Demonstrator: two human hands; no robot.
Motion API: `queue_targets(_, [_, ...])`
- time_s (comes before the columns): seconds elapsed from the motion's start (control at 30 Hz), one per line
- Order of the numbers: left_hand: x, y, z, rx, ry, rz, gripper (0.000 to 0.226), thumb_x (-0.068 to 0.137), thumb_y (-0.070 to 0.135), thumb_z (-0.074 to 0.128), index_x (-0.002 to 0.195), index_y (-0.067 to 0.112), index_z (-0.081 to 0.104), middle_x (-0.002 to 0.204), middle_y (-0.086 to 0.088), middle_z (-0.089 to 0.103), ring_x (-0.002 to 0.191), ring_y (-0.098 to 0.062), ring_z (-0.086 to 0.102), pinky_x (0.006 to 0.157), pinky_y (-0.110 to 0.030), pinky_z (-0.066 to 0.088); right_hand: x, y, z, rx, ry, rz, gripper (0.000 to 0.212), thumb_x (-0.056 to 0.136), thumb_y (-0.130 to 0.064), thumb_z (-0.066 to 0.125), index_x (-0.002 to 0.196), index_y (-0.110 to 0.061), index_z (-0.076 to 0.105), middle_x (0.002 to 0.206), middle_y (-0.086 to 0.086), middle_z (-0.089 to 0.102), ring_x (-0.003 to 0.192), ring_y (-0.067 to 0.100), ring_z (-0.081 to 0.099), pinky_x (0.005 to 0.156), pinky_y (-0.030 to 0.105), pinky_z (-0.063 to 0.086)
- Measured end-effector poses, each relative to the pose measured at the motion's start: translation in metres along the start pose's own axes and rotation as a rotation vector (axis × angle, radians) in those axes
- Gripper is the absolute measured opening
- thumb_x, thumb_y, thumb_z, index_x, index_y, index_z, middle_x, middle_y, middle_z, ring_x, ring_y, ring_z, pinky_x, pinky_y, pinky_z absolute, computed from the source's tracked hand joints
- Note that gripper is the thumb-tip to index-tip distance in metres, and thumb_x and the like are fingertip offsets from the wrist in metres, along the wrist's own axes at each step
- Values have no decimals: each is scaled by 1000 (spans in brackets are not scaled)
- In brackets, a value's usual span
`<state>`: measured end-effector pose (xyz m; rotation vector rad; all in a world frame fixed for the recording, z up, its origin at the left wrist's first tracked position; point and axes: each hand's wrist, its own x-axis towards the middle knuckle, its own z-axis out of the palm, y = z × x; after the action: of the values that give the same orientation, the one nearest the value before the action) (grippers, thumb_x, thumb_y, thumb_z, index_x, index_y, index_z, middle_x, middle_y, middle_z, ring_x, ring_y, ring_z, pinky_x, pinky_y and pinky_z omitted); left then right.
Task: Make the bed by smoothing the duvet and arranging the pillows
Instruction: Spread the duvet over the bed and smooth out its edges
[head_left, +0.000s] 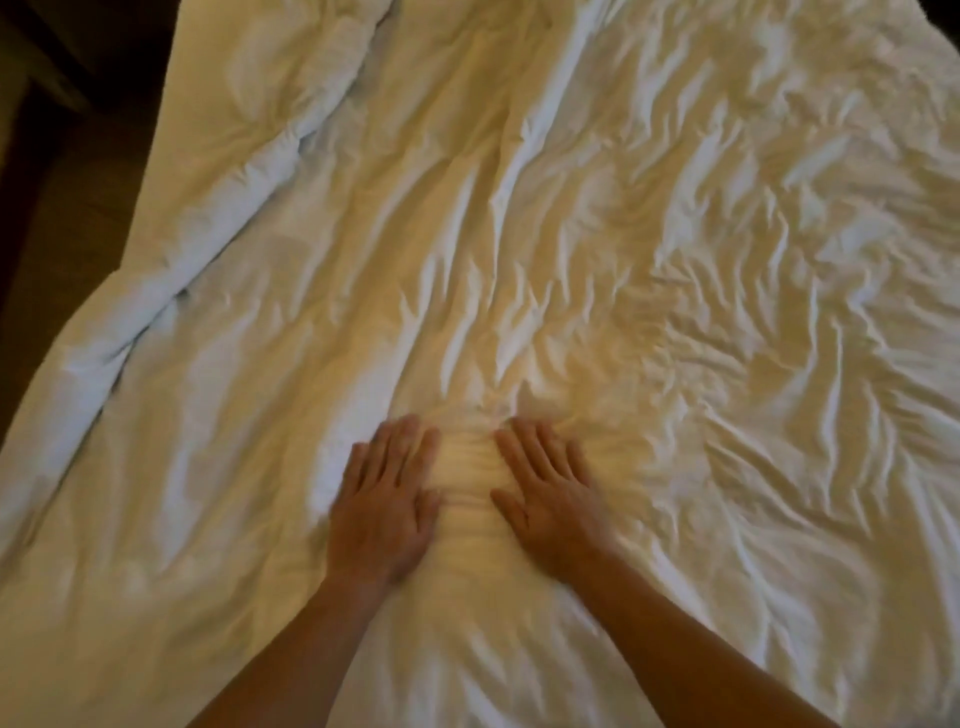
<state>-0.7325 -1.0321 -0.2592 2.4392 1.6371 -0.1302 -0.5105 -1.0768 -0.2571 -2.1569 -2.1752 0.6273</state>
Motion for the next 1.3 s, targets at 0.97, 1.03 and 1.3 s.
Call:
queue_targets(0.97, [292, -161, -70, -155, 95, -8, 70, 96, 49, 14, 159, 19, 8, 165, -13, 3, 152, -31, 1, 122, -50, 4, 319, -63, -66, 103, 296, 291, 72, 95, -60, 20, 159, -29, 9, 167, -1, 4, 154, 19, 0, 123, 49, 0])
queue_targets(1.03, [285, -158, -59, -92, -8, 262, 67, 95, 51, 8, 158, 28, 7, 166, -4, 3, 153, -24, 0, 122, -48, 2, 326, -74, -54, 63, 198, 158, 72, 94, -60, 18, 159, -30, 9, 167, -2, 4, 154, 19, 1, 124, 47, 6])
queue_targets(1.3, [246, -237, -51, 42, 58, -223, 65, 100, 46, 26, 158, 22, 13, 165, -6, 12, 151, -26, 14, 122, -47, 14, 263, -16, -52, 6, 178, 683, 73, 99, -61, 22, 159, -24, 5, 167, 5, 5, 154, 25, 2, 123, 53, 4])
